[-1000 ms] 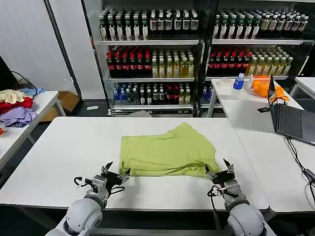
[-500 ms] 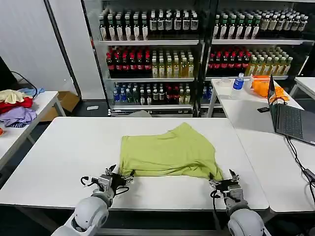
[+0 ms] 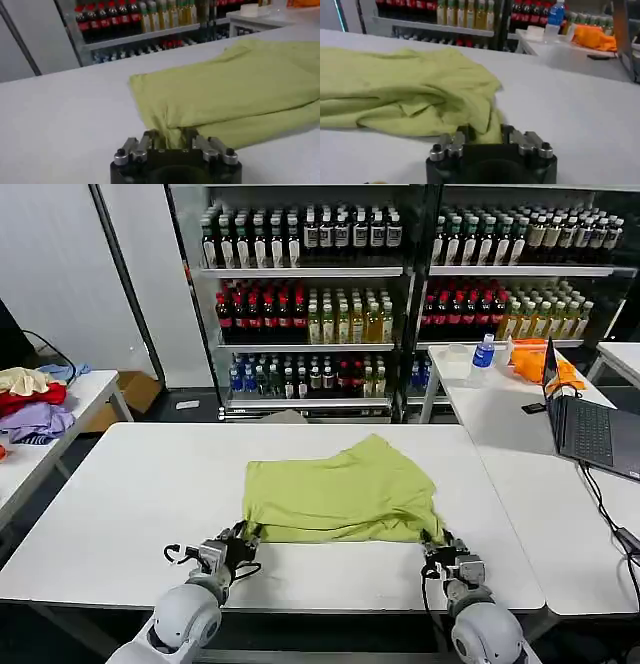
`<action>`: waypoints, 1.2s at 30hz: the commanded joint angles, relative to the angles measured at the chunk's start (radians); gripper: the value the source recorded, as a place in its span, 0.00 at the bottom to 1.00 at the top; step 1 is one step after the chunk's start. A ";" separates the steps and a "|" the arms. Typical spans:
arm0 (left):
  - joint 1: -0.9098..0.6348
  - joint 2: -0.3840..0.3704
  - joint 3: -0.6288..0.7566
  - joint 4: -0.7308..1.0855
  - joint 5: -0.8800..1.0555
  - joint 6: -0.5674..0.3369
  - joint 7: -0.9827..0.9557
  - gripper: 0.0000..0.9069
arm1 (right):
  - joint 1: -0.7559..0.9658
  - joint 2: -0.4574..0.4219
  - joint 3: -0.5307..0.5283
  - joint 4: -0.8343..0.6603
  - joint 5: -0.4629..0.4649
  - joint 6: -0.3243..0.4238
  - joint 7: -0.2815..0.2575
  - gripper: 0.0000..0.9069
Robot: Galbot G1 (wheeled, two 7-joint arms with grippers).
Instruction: Fold and organize the clothes.
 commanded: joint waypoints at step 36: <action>0.367 0.134 -0.199 -0.322 0.003 0.015 0.007 0.02 | -0.525 0.067 0.078 0.420 -0.233 0.007 -0.012 0.43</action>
